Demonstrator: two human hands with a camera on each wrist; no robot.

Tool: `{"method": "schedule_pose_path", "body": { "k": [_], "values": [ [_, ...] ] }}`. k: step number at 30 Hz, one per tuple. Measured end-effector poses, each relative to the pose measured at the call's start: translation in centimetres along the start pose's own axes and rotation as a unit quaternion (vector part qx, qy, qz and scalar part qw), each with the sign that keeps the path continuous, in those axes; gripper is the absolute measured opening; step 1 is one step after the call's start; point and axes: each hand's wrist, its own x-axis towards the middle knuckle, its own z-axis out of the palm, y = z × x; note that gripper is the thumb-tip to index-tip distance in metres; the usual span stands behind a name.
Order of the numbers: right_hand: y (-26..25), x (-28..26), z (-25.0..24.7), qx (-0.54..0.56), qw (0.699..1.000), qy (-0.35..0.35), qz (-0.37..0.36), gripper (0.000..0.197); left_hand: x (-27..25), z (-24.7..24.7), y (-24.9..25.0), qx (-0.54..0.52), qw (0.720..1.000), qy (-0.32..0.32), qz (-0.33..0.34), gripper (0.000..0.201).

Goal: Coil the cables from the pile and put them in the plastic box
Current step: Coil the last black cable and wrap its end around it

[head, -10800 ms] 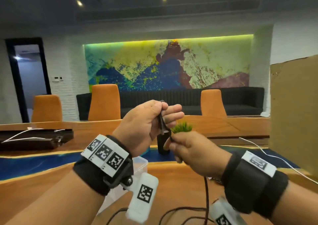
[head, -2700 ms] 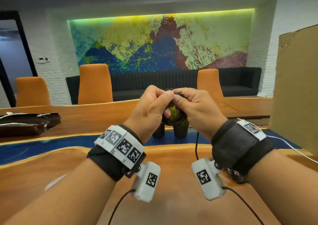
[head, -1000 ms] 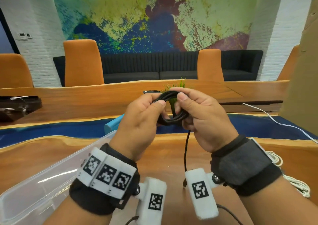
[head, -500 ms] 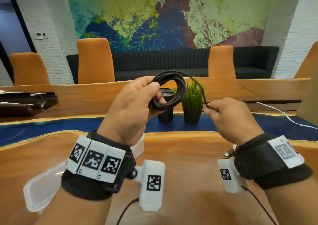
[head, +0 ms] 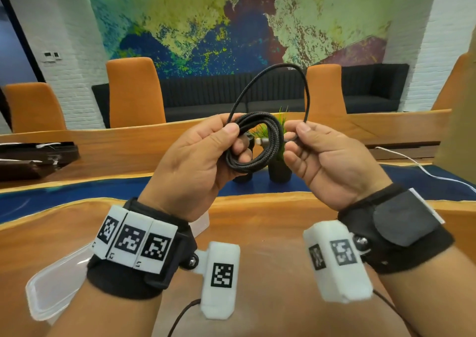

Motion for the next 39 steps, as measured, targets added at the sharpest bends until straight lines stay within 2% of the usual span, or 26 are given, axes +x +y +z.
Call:
{"method": "schedule_pose_path", "body": {
  "k": [5, 9, 11, 13, 15, 19, 22, 24, 27, 28, 30, 32, 33, 37, 38, 39],
  "values": [
    [0.5, -0.1, 0.2, 0.011, 0.998, -0.042, 0.043, 0.04, 0.2, -0.2, -0.4, 0.007, 1.0, -0.022, -0.002, 0.03],
    [0.9, -1.0, 0.8, -0.038, 0.981, -0.13, 0.137, 0.027, 0.1, 0.0, -0.8, 0.124, 0.991, 0.017, 0.038, 0.031],
    [1.1, -1.2, 0.8, -0.042, 0.972, -0.164, 0.162, 0.03, 0.0, 0.1, -0.8, 0.214, 0.973, 0.027, 0.088, 0.027],
    [1.1, -1.5, 0.8, -0.047, 0.964, -0.197, 0.171, 0.039, -0.1, 0.0, -0.7, 0.319, 0.937, 0.029, 0.138, 0.026],
    [0.9, -1.8, 1.0, -0.084, 0.958, -0.223, 0.158, 0.038, -0.1, -0.2, -0.7, 0.383, 0.909, 0.028, 0.161, 0.027],
    [0.8, -2.1, 2.0, -0.178, 0.965, -0.152, 0.119, 0.012, 0.0, -0.5, -1.1, 0.436, 0.882, 0.032, 0.174, 0.026],
    [0.1, -1.9, 1.9, -0.285, 0.947, -0.121, 0.089, 0.023, 0.0, -0.4, -1.2, 0.45, 0.876, 0.038, 0.17, 0.023],
    [-0.7, -1.8, 1.3, -0.415, 0.905, -0.086, 0.041, 0.023, 0.0, -1.1, -0.9, 0.469, 0.866, 0.056, 0.163, 0.021],
    [-3.7, -1.3, -1.2, -0.597, 0.794, 0.045, -0.108, 0.025, -0.1, -3.1, 0.5, 0.504, 0.845, 0.085, 0.155, 0.02],
    [-4.8, -1.2, -2.0, -0.608, 0.775, 0.089, -0.15, 0.026, -0.2, -3.6, 0.9, 0.516, 0.84, 0.082, 0.144, 0.02],
    [-6.6, -1.1, -3.3, -0.588, 0.769, 0.143, -0.207, 0.017, -0.4, -3.9, 1.0, 0.545, 0.828, 0.06, 0.115, 0.019],
    [-7.8, -0.3, -6.0, -0.594, 0.754, 0.155, -0.235, 0.023, -0.3, -3.8, 0.3, 0.581, 0.809, 0.046, 0.08, 0.018],
    [-8.1, -0.6, -5.9, -0.6, 0.738, 0.173, -0.257, 0.026, -0.4, -3.6, -0.1, 0.599, 0.798, 0.043, 0.053, 0.019],
    [-7.2, -1.0, -3.7, -0.599, 0.724, 0.182, -0.291, 0.024, -0.5, -3.6, -0.5, 0.657, 0.753, 0.016, -0.046, 0.02],
    [-6.7, -0.9, -3.2, -0.591, 0.729, 0.184, -0.295, 0.024, -0.6, -3.6, -0.5, 0.657, 0.751, 0.011, -0.058, 0.019],
    [-6.2, -0.8, -2.9, -0.581, 0.735, 0.184, -0.297, 0.023, -0.6, -3.7, -0.4, 0.637, 0.768, 0.012, -0.064, 0.018]
  ]
}}
